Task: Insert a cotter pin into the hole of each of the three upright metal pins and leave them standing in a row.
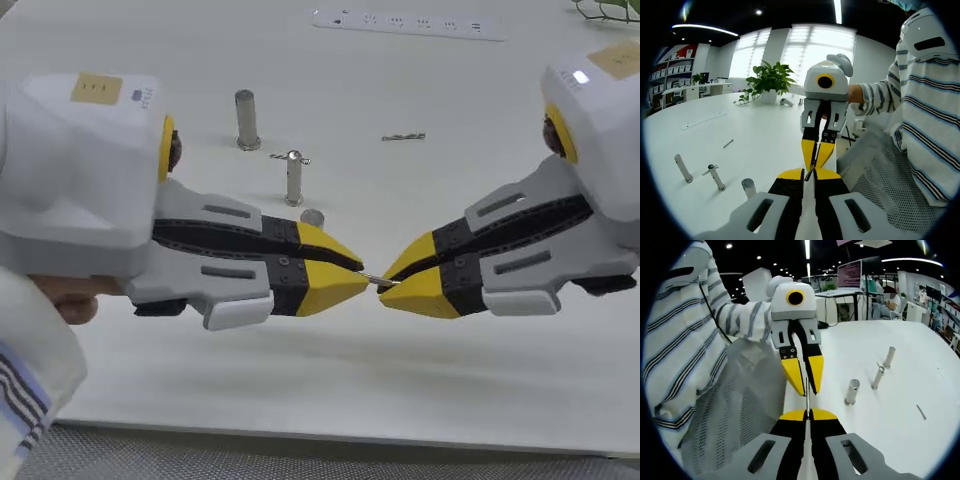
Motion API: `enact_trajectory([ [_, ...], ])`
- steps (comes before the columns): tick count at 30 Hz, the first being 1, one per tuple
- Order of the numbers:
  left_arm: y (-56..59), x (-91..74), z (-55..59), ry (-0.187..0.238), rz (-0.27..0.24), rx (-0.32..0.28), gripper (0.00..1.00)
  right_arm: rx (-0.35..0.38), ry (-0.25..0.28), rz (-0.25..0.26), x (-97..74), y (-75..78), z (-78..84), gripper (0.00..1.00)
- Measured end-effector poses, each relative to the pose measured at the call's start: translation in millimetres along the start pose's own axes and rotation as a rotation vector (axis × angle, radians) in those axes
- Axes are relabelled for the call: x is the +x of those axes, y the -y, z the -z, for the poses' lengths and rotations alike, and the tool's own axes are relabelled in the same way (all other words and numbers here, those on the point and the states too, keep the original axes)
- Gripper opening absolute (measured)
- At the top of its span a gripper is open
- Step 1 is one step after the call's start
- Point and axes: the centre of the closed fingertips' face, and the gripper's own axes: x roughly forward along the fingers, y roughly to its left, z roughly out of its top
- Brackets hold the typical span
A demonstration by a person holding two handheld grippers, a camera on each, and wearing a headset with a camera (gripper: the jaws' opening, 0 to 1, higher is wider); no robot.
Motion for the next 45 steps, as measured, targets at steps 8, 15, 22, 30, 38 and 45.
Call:
enact_trajectory([
  [8,-14.0,-5.8,11.7,-0.008,-0.068,-0.011,0.21,0.002,-0.027,0.02,0.7,8.8,3.6,0.04],
  [15,-36.1,-14.7,29.3,-0.05,-0.153,-0.037,0.22,0.025,-0.07,0.041,2.4,20.5,18.1,0.04],
  [22,-61.6,-22.0,47.3,-0.121,-0.253,-0.017,0.25,0.07,-0.096,0.084,-0.5,37.5,25.3,0.04],
  [30,-89.0,-17.1,56.6,-0.123,-0.314,-0.032,0.28,0.107,-0.126,0.127,-5.3,56.6,31.1,0.04],
  [38,-97.0,-7.5,61.2,-0.129,-0.311,-0.037,0.28,0.145,-0.146,0.149,-6.9,65.6,35.7,0.04],
  [45,-102.4,0.9,65.8,-0.137,-0.321,-0.039,0.28,0.163,-0.169,0.154,-6.0,68.1,40.3,0.04],
])
